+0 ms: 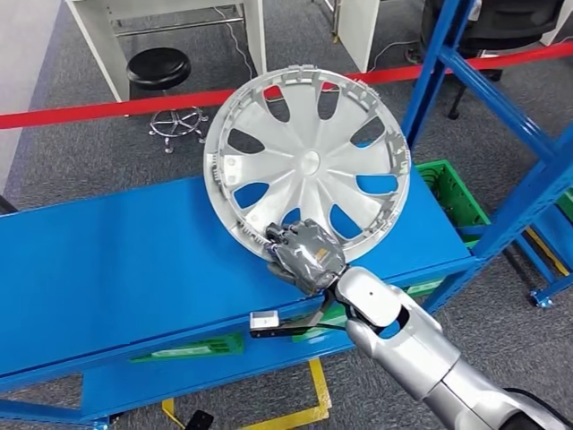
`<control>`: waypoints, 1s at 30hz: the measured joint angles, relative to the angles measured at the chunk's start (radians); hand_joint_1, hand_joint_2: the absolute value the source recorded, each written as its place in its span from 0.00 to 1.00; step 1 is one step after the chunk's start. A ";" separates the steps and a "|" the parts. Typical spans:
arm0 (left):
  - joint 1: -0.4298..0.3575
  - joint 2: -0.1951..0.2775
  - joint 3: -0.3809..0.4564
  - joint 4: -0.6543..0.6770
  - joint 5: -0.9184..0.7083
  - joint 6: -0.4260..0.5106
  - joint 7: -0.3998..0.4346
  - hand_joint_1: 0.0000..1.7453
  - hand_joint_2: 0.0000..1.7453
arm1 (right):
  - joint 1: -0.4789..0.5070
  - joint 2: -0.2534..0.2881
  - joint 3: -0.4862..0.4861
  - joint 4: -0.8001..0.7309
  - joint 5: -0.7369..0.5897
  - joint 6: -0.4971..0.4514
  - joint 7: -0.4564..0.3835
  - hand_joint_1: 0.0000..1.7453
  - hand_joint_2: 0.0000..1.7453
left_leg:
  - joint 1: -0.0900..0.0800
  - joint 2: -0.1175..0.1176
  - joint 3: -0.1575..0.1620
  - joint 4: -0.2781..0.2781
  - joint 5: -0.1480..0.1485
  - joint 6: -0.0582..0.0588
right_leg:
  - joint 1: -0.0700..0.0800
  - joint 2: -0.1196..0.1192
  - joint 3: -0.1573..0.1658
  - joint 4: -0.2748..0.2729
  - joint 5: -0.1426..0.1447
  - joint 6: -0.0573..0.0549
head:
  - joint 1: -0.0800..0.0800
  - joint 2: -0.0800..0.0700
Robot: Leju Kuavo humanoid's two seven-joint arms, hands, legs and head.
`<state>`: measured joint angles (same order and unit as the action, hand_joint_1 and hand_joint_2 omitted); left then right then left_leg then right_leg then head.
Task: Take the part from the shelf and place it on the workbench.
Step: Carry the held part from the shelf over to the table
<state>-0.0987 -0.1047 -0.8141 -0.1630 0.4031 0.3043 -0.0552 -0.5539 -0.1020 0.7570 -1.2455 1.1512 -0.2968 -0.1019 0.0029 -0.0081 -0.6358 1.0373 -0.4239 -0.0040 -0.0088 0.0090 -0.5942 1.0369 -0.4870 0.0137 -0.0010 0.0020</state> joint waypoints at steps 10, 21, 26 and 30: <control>-0.005 0.001 0.005 0.000 0.009 -0.003 0.005 0.00 1.00 | -0.003 0.000 0.007 0.002 -0.001 0.001 0.000 1.00 1.00 | 0.002 0.001 0.056 0.123 -0.145 -0.009 | 0.004 -0.010 -0.065 -0.005 0.066 -0.026 | -0.006 0.000; -0.003 -0.001 0.023 0.000 0.028 -0.012 0.004 0.00 1.00 | -0.004 -0.004 0.012 0.003 -0.001 0.002 -0.001 1.00 1.00 | -0.003 0.009 0.058 -0.035 -0.029 0.041 | -0.001 -0.008 -0.154 0.207 -0.089 0.029 | 0.002 0.000; -0.001 -0.001 0.042 0.000 0.057 -0.024 -0.009 0.00 1.00 | 0.000 -0.007 0.015 0.005 0.000 0.002 0.000 1.00 1.00 | -0.003 0.010 -0.007 -0.025 0.018 0.029 | -0.003 -0.009 0.001 0.122 -0.039 0.034 | 0.002 0.000; 0.000 -0.002 0.046 0.000 0.053 -0.023 -0.008 0.00 1.00 | 0.003 -0.008 0.016 0.002 -0.002 0.001 0.001 1.00 1.00 | -0.006 0.010 -0.028 -0.017 0.049 0.007 | 0.000 -0.005 0.097 -0.035 -0.063 0.017 | 0.001 0.000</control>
<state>-0.0988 -0.1064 -0.7676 -0.1629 0.4566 0.2812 -0.0636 -0.5505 -0.1104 0.7733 -1.2436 1.1492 -0.2954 -0.1006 -0.0026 0.0016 -0.6633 1.0199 -0.3753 0.0029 -0.0084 0.0041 -0.4967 1.0017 -0.5499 0.0307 0.0005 0.0021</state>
